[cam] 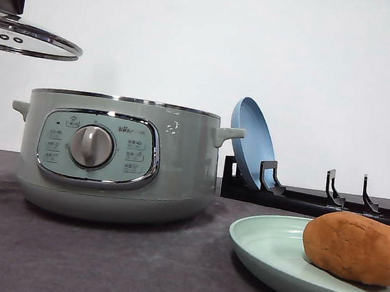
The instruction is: Transfer potato from steamer to green plate
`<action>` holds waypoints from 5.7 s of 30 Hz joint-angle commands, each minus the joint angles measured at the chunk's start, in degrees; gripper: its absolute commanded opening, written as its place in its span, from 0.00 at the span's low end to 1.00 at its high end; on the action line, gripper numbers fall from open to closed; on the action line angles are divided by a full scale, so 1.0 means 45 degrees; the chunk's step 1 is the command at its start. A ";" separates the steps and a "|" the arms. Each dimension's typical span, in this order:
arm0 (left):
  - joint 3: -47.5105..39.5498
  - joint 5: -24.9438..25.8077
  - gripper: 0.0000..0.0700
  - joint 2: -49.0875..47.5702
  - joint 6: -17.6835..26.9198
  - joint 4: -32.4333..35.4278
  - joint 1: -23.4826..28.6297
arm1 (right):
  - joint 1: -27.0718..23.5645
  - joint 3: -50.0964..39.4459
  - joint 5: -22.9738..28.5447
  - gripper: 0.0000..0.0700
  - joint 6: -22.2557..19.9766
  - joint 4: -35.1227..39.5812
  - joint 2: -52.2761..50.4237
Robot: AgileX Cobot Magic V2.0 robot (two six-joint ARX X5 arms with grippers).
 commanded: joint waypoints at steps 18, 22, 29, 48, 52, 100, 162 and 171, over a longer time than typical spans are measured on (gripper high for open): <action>0.0617 -0.0015 0.00 -0.0013 -0.0126 0.0321 -0.0045 | 0.0063 0.0328 0.0448 0.80 0.0607 -0.1814 -0.6168; 0.0617 -0.0015 0.00 -0.0010 -0.0126 0.0321 -0.0087 | 0.0063 0.0328 0.0447 0.80 0.0603 -0.1819 -0.6304; 0.0617 -0.0012 0.00 -0.0010 -0.0126 0.0310 -0.0318 | 0.0063 0.0328 0.0452 0.80 0.0603 -0.1793 -0.6305; 0.0593 0.0796 0.00 -0.0010 -0.0170 0.0228 -0.3822 | 0.0063 0.0328 0.0486 0.80 0.0603 -0.1713 -0.6305; 0.0593 0.0796 0.00 -0.0010 -0.0120 0.0238 -0.4766 | 0.0063 0.0328 0.0481 0.80 0.0603 -0.1713 -0.6305; 0.0361 0.0792 0.00 0.1904 -0.0117 0.0107 -0.6110 | 0.0063 0.0328 0.0787 0.80 0.0603 -0.1718 -0.6305; -0.0223 0.1165 0.72 0.2560 0.0148 -0.0004 -0.6251 | 0.0063 0.0328 0.0879 0.80 0.0700 -0.1718 -0.6305; -0.0214 0.1165 0.85 0.2248 0.0010 0.0039 -0.6235 | 0.0063 0.0328 0.0874 0.80 0.0714 -0.1723 -0.6305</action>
